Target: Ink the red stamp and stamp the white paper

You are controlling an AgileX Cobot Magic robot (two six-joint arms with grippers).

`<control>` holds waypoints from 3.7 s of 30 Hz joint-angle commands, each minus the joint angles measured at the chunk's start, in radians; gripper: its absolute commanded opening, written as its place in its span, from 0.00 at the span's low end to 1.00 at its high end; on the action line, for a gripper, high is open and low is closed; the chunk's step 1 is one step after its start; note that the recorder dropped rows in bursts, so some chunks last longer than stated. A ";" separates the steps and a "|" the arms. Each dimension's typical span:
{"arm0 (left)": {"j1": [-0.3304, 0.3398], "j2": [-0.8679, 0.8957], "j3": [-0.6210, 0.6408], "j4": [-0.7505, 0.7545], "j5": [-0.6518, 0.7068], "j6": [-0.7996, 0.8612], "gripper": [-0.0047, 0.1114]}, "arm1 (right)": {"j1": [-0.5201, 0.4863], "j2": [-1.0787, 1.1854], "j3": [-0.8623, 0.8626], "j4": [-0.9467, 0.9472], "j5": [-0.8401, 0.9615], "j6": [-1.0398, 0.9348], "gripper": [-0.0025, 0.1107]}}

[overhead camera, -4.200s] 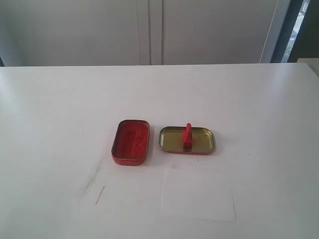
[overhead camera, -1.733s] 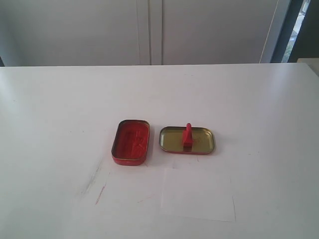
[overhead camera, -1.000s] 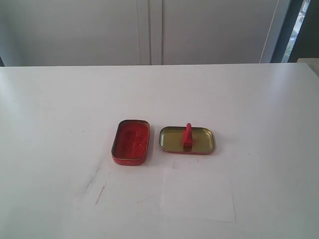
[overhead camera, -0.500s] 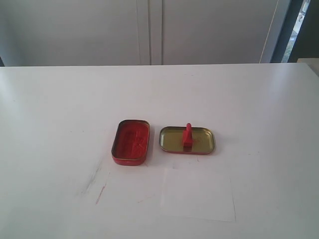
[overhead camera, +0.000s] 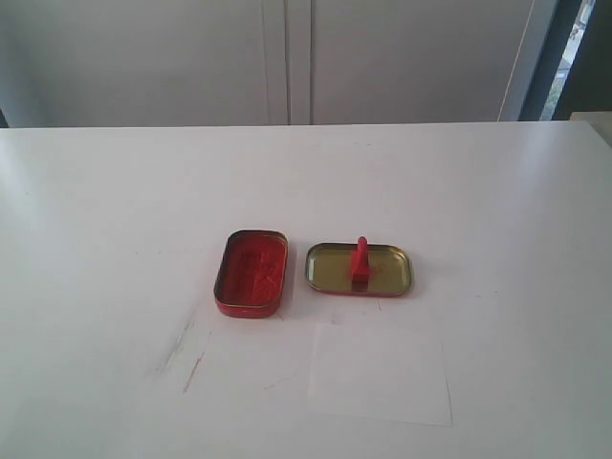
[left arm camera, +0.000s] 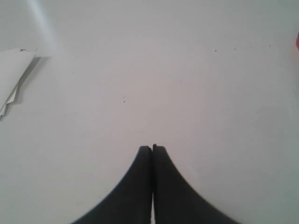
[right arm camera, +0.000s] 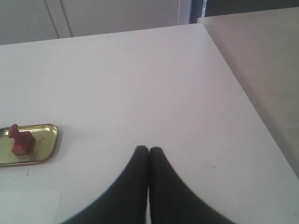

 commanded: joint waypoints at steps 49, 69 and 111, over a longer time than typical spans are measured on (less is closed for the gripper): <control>-0.004 -0.005 -0.001 -0.003 -0.001 0.000 0.04 | 0.098 1.085 -0.607 0.130 0.227 -0.039 0.02; -0.004 -0.005 -0.001 -0.003 -0.001 0.000 0.04 | 0.308 1.354 -0.902 0.128 0.325 0.032 0.02; -0.004 -0.005 -0.001 -0.003 -0.001 0.000 0.04 | 0.518 1.655 -1.087 0.079 0.334 0.291 0.34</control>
